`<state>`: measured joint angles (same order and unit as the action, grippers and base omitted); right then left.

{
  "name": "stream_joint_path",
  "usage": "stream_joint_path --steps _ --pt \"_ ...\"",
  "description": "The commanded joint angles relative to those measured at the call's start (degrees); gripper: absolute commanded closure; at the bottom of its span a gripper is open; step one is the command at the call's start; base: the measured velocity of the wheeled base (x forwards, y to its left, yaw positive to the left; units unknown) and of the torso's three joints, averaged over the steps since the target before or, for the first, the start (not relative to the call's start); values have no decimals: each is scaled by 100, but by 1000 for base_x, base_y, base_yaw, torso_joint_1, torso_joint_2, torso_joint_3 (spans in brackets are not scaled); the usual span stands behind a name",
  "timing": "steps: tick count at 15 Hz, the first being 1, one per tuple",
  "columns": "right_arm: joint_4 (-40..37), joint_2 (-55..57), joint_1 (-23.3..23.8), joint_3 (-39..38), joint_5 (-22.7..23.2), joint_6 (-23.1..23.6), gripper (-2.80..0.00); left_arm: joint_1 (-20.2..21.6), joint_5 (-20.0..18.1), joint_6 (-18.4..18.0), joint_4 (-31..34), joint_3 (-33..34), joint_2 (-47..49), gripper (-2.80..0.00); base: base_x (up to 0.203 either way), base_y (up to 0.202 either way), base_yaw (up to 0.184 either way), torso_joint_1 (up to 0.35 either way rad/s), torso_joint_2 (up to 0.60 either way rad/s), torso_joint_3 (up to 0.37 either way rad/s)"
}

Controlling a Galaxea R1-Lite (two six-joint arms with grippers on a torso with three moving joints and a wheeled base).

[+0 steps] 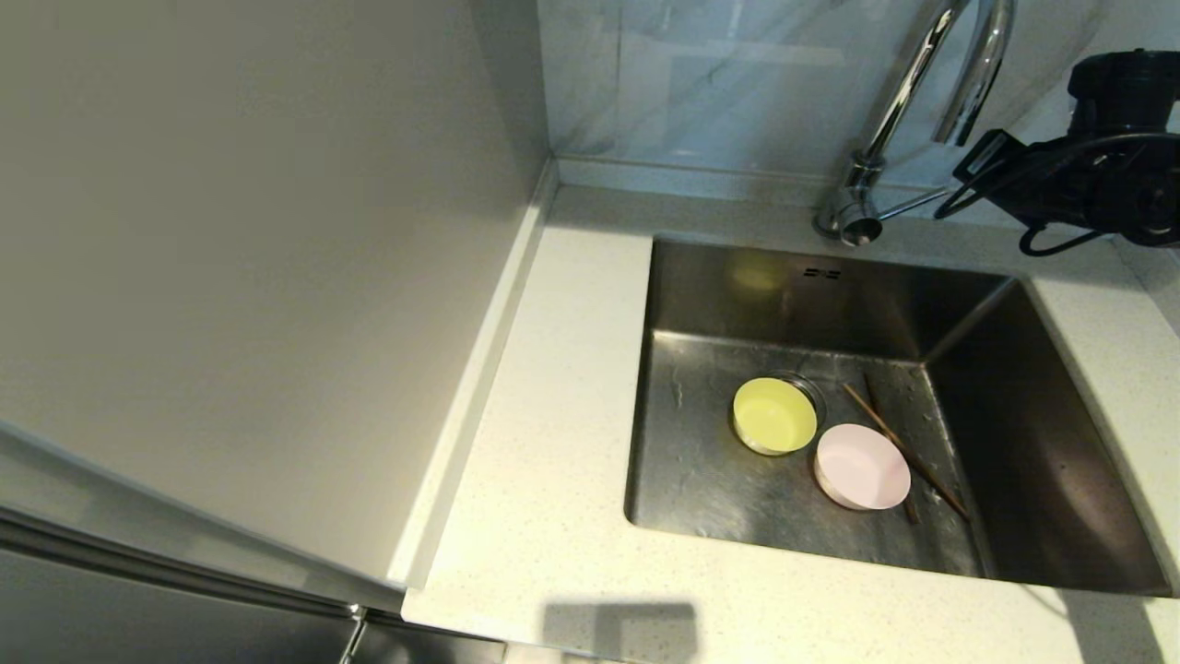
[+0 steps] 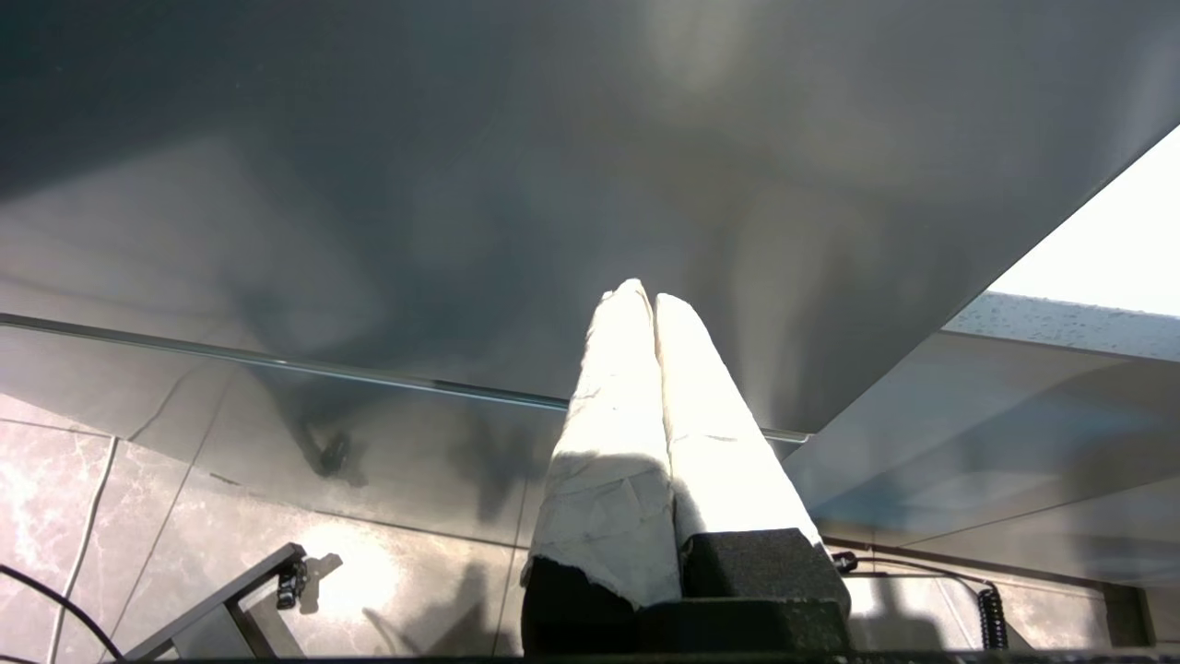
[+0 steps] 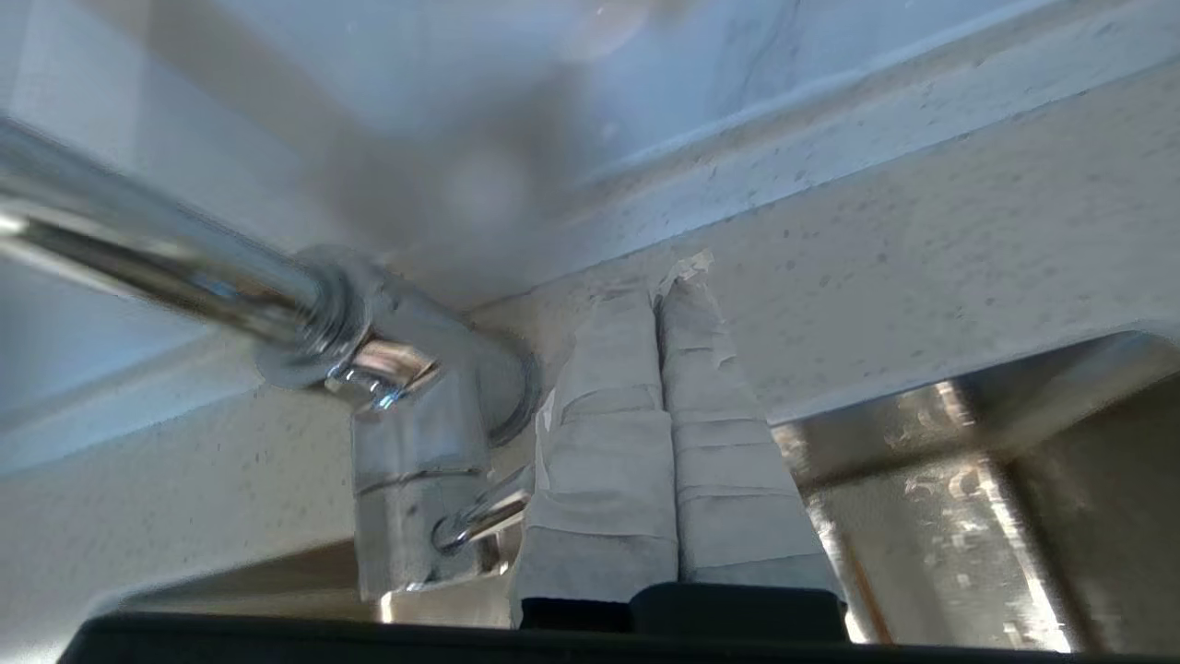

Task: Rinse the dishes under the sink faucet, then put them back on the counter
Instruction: Turn on the faucet

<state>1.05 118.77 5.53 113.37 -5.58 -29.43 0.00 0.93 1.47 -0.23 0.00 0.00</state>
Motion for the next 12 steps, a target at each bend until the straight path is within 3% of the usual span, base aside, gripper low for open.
stream_joint_path --steps 1,12 --pt "8 48 0 1 160 -27 0 0 4 3 -4 0 -18 0 0 0 0 0 0 0" --pt "-24 94 -79 1 390 -54 0 0 4 3 -4 0 -18 0 0 0 0 0 0 0"
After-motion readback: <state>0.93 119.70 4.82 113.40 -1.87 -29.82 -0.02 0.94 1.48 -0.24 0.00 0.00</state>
